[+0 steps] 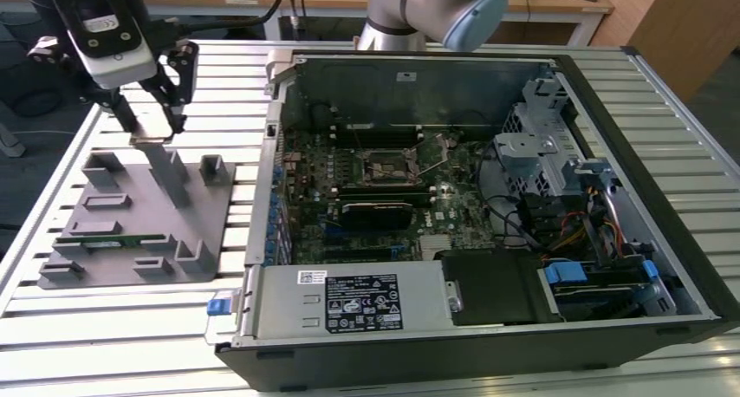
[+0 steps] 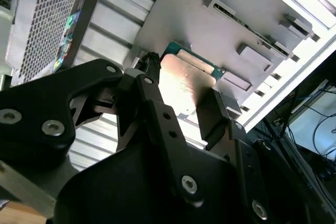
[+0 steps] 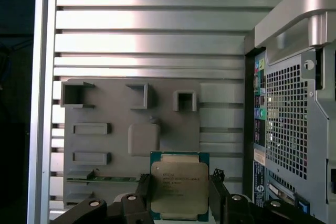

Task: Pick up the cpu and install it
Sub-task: 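Pick up the cpu and move it towards the insertion slot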

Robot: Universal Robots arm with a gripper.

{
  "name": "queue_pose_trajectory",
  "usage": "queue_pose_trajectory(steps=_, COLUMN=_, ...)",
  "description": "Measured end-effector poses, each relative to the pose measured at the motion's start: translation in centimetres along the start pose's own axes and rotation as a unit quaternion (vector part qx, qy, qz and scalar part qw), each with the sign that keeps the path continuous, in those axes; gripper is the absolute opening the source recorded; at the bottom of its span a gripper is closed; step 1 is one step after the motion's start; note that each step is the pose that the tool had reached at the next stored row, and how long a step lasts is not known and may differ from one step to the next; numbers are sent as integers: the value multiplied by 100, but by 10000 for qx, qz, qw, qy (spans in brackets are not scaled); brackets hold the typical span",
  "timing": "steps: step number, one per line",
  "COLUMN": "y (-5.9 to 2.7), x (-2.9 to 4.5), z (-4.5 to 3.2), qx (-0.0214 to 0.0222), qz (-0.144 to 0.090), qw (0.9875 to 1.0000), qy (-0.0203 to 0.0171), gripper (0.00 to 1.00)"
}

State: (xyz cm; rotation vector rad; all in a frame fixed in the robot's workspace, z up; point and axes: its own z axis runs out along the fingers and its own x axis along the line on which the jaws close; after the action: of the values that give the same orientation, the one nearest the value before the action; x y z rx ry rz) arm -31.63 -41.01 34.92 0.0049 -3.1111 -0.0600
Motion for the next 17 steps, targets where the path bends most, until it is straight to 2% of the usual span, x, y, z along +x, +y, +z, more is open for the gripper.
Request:
queue_pose_trajectory(steps=4, y=0, x=-94, z=-3, qx=0, qz=0, qw=10000, qy=6, gripper=53)
queue_pose_trajectory(steps=8, y=1, x=-111, z=-23, qx=1, qz=1, qw=10000, qy=8, gripper=53)
queue_pose_trajectory(steps=12, y=5, x=-112, z=-125, qx=0, qz=0, qw=10000, qy=7, gripper=53)
queue_pose_trajectory(steps=17, y=12, x=-107, z=-318, qx=0, qz=0, qw=10000, qy=7, gripper=53)
